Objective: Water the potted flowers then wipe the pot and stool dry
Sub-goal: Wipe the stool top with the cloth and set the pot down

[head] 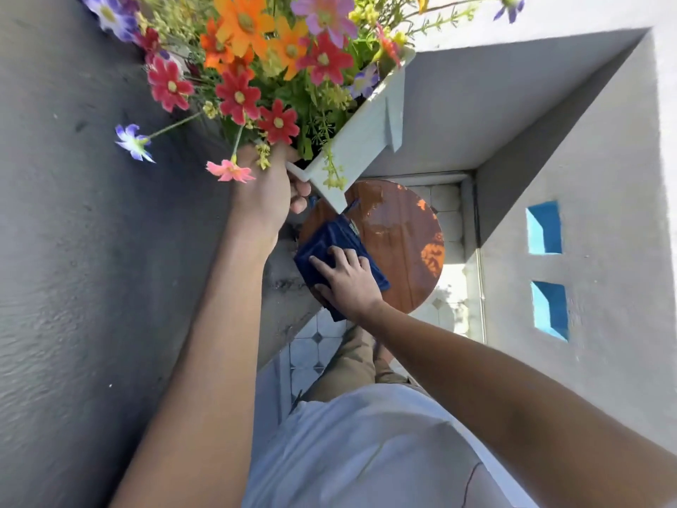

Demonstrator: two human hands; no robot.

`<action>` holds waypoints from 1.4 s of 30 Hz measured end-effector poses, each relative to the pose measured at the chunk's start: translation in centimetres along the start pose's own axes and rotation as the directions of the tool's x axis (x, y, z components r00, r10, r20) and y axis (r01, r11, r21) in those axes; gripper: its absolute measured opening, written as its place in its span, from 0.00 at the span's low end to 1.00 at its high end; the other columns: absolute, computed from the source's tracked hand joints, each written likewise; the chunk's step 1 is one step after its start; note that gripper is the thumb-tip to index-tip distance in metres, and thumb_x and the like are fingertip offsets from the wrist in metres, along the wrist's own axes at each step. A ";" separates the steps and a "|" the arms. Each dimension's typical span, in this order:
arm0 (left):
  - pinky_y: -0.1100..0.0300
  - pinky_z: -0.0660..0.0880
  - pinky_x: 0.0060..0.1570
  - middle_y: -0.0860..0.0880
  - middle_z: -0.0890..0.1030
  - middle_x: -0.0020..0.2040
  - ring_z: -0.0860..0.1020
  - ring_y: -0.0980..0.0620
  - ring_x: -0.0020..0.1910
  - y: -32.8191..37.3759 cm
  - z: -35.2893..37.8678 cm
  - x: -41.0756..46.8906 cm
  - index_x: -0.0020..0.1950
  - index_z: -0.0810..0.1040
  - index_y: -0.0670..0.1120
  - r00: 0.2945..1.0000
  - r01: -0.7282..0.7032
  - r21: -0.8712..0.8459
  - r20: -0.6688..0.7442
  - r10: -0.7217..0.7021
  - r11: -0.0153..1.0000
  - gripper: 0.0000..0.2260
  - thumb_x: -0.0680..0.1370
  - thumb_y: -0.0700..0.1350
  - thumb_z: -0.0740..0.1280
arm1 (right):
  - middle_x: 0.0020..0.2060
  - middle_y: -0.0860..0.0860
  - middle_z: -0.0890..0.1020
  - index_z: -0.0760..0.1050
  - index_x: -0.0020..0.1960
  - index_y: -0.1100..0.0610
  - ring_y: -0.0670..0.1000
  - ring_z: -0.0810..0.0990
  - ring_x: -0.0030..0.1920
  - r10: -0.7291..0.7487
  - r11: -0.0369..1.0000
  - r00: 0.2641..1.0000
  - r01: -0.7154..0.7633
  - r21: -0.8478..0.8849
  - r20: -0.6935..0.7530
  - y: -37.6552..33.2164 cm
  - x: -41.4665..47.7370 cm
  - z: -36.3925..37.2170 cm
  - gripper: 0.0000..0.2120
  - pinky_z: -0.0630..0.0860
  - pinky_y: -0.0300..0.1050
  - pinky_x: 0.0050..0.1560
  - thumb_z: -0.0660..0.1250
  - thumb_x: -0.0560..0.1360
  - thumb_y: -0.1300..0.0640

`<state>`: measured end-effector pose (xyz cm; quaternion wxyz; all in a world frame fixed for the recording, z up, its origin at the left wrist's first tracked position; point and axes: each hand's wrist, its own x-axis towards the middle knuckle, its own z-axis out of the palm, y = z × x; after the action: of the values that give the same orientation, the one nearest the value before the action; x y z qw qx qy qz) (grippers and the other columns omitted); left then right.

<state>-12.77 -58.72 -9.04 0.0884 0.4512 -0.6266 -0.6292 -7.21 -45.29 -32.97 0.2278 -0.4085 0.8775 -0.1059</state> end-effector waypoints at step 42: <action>0.58 0.67 0.26 0.48 0.74 0.23 0.71 0.49 0.26 1.1 0.3 -0.1 0.38 0.69 0.41 0.999 -0.050 -0.074 0.013 0.051 0.996 0.07 0.76 0.38 0.57 | 0.62 0.60 0.70 0.66 0.73 0.54 0.62 0.68 0.60 0.537 0.829 0.805 -0.449 0.332 -0.253 6.7 9.0 -3.7 0.25 0.73 0.55 0.58 0.60 0.76 0.57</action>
<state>-13.36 -58.64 -8.09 0.1162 0.4269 -0.6149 -0.6527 -18.59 -47.91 -35.01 0.1453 -0.1071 0.9580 -0.2230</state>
